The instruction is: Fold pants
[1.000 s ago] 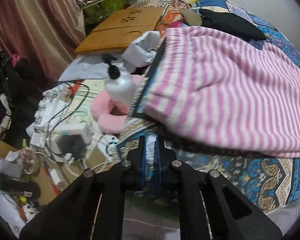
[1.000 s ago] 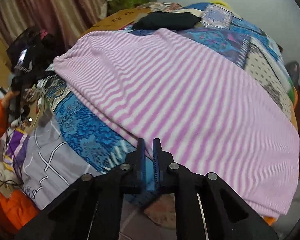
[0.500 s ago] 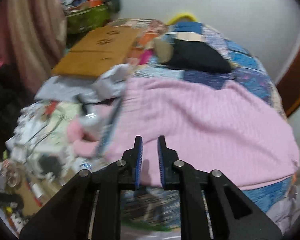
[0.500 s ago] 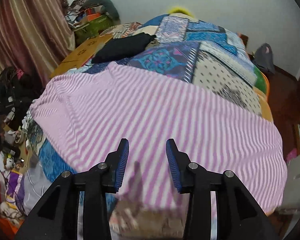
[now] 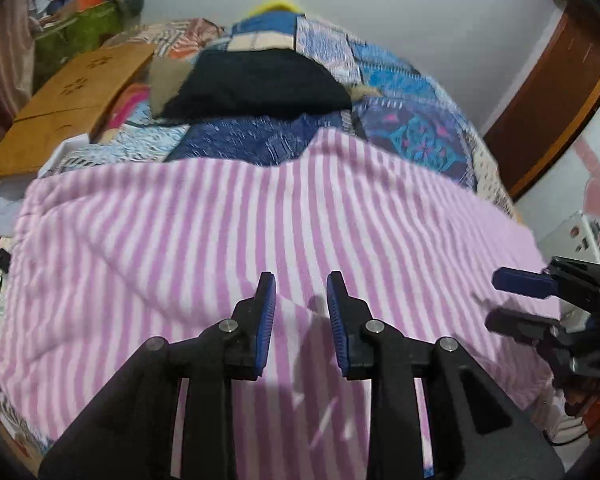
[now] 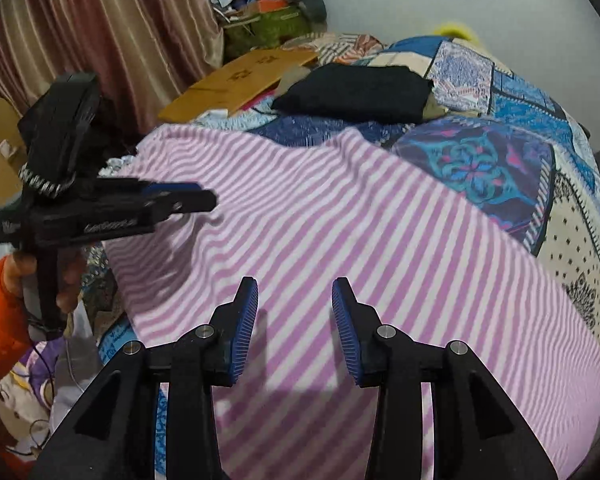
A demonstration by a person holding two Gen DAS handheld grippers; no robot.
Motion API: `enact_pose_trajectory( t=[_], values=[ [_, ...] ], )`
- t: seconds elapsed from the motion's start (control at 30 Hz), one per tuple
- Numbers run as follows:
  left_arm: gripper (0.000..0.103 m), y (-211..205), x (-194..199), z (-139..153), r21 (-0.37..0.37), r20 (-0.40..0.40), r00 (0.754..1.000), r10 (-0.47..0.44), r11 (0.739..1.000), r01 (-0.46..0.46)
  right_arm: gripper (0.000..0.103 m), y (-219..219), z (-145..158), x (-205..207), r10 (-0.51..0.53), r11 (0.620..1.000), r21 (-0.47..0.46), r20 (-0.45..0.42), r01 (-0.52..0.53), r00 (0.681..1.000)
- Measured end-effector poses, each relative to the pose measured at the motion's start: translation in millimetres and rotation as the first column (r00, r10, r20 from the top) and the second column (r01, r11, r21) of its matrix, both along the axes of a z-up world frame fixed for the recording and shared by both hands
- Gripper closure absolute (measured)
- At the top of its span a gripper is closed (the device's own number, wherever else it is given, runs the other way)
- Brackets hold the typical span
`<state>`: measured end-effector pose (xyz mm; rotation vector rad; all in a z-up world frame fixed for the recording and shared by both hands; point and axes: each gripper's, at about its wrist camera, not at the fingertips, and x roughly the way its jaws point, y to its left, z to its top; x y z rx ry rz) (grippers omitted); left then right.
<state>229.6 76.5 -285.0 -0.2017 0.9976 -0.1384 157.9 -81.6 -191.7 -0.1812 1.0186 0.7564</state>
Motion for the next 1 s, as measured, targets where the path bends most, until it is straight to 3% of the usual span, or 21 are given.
enact_pose_trajectory(
  t=[0.1, 0.17, 0.33, 0.6, 0.87, 1.0],
  values=[
    [0.076, 3.4, -4.9, -26.9, 0.034, -0.076, 0.997, -0.01, 0.999, 0.012, 0.068, -9.6, -11.7, -0.5, -0.02, 0.999, -0.042, -0.022, 0.019, 1.0],
    [0.076, 15.0, -24.9, -38.0, 0.008, -0.07, 0.998, -0.006, 1.0, 0.007, 0.068, -20.0, -20.7, 1.3, -0.045, 0.997, -0.069, -0.039, 0.042, 0.998],
    [0.076, 40.9, -67.5, -37.1, 0.013, -0.079, 0.997, 0.028, 1.0, -0.027, 0.068, -52.7, -21.4, 2.0, -0.11, 0.993, -0.041, -0.06, 0.108, 0.992],
    [0.075, 44.2, -108.8, -37.8, 0.147, -0.069, 0.997, 0.043, 0.989, -0.032, 0.068, -62.7, -22.6, -2.9, -0.171, 0.983, -0.06, 0.004, 0.171, 0.985],
    [0.075, 53.9, -111.9, -18.4, 0.101, -0.095, 0.99, 0.105, 0.99, -0.095, 0.068, -97.0, -15.0, -3.6, -0.265, 0.959, -0.093, 0.025, 0.266, 0.964],
    [0.075, 42.7, -108.4, 9.2, 0.11, -0.043, 0.994, 0.096, 0.99, -0.091, 0.065, -145.3, -4.1, -12.0, -0.377, 0.924, -0.064, 0.03, 0.378, 0.926]
  ],
)
